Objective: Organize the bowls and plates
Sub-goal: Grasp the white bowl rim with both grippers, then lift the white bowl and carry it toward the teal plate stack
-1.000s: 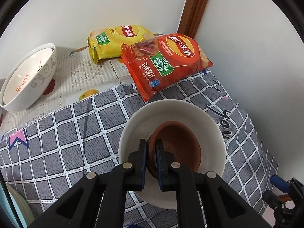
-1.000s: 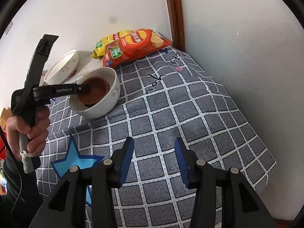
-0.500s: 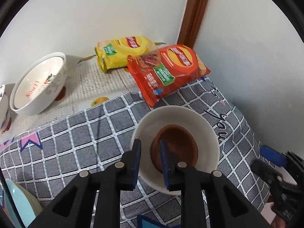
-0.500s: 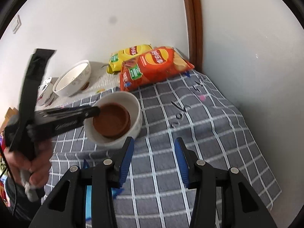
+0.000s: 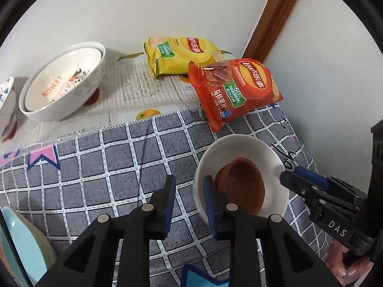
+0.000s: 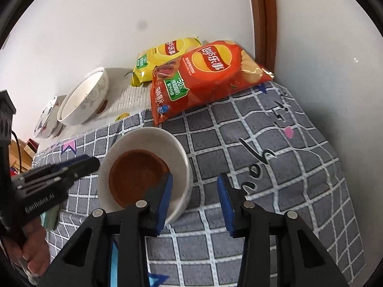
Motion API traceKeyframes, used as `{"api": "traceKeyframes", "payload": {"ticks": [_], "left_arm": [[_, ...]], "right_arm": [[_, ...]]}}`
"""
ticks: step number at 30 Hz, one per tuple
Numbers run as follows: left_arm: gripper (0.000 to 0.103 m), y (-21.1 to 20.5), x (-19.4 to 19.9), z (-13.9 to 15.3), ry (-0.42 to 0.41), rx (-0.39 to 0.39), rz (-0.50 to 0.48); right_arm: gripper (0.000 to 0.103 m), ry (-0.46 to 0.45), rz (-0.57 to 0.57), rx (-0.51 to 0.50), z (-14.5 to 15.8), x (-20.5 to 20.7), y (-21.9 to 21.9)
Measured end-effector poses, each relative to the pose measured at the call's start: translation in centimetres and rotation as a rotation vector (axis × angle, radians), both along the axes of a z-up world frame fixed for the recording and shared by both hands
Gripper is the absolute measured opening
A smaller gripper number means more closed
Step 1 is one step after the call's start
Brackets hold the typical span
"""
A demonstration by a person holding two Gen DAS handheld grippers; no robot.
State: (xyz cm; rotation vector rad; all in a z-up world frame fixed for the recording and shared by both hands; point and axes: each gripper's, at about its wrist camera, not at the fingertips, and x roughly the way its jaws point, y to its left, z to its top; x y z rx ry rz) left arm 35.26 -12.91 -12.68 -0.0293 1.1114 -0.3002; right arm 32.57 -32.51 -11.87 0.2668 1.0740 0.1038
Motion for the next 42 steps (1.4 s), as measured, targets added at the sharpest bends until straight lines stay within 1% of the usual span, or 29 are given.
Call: {"api": "traceKeyframes", "payload": {"ticks": [2,4,7,9,11,15,19,23,28,30,31,32,35,36,39,40,42], "left_arm": [[0.022,-0.3,0.1,-0.4,0.012,0.006,-0.008],[0.022,-0.5,0.2,-0.9,0.02,0.014,-0.008],[0.023,-0.5,0.5,-1.5,0.033,0.042,0.004],[0.023,-0.6,0.6,-1.9,0.04,0.041,0.005],[0.023,-0.7,0.7,-2.2,0.041,0.045,0.003],[0.025,-1.0,0.9,-2.6,0.046,0.065,0.006],[0.025,-1.1,1.0,-3.0,0.06,0.072,0.012],[0.025,-1.1,1.0,-3.2,0.062,0.076,0.013],[0.024,-1.0,0.9,-3.2,0.061,0.073,0.023],[0.023,-1.0,0.9,-3.2,0.06,0.067,0.021],[0.023,-1.1,0.8,-3.2,0.06,0.067,0.02],[0.022,-1.1,0.8,-3.3,0.063,0.064,0.014],[0.017,-1.3,0.7,-3.4,0.069,0.052,0.005],[0.015,-1.3,0.6,-3.4,0.071,0.047,0.002],[0.014,-1.4,0.7,-3.4,0.073,0.042,0.009],[0.011,-1.4,0.7,-3.4,0.074,0.04,0.008],[0.011,-1.6,0.6,-3.4,0.071,0.045,0.01]], "right_arm": [[0.032,0.023,0.007,-0.002,-0.5,0.7,0.4],[0.029,0.046,0.021,-0.016,-1.0,1.3,0.8],[0.027,0.07,0.031,-0.052,-1.7,1.9,1.4],[0.027,0.084,0.032,-0.075,-2.1,2.3,1.6],[0.021,0.094,0.025,-0.097,-2.4,2.6,1.6],[0.021,0.104,0.033,-0.104,-2.9,3.0,1.6],[0.023,0.124,0.046,-0.132,-3.4,3.6,1.8],[0.023,0.128,0.059,-0.135,-3.7,3.8,1.9],[0.023,0.13,0.044,-0.122,-4.1,3.8,2.0],[0.02,0.149,0.047,-0.103,-4.2,3.8,2.0],[0.017,0.159,0.046,-0.09,-4.3,4.0,2.0],[0.014,0.164,0.045,-0.08,-4.3,4.0,2.0],[0.01,0.167,0.053,-0.074,-4.3,4.0,2.2],[0.01,0.167,0.054,-0.076,-4.3,4.0,2.3],[0.01,0.168,0.056,-0.073,-4.3,4.0,2.2],[0.01,0.171,0.058,-0.07,-4.4,4.0,2.2],[0.01,0.178,0.06,-0.066,-4.5,4.2,2.2]]}}
